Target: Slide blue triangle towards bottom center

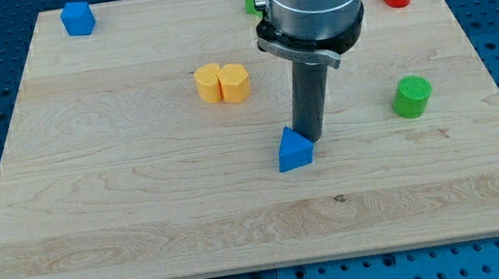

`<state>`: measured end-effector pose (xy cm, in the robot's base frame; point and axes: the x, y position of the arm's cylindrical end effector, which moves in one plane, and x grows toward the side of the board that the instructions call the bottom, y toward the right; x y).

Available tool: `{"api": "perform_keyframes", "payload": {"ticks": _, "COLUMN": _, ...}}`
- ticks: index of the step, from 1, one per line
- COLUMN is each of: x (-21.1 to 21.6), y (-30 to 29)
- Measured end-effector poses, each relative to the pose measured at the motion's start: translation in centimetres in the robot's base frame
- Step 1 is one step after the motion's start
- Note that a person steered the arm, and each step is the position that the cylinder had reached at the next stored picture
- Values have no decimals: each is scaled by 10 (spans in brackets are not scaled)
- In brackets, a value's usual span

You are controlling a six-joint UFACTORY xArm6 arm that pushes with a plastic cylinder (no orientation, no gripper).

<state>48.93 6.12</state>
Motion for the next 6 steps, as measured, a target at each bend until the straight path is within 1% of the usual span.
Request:
{"api": "perform_keyframes", "payload": {"ticks": 2, "x": 20, "y": -23}}
{"api": "perform_keyframes", "payload": {"ticks": 3, "x": 22, "y": -39}}
{"api": "perform_keyframes", "payload": {"ticks": 4, "x": 23, "y": -26}}
{"api": "perform_keyframes", "payload": {"ticks": 6, "x": 33, "y": -19}}
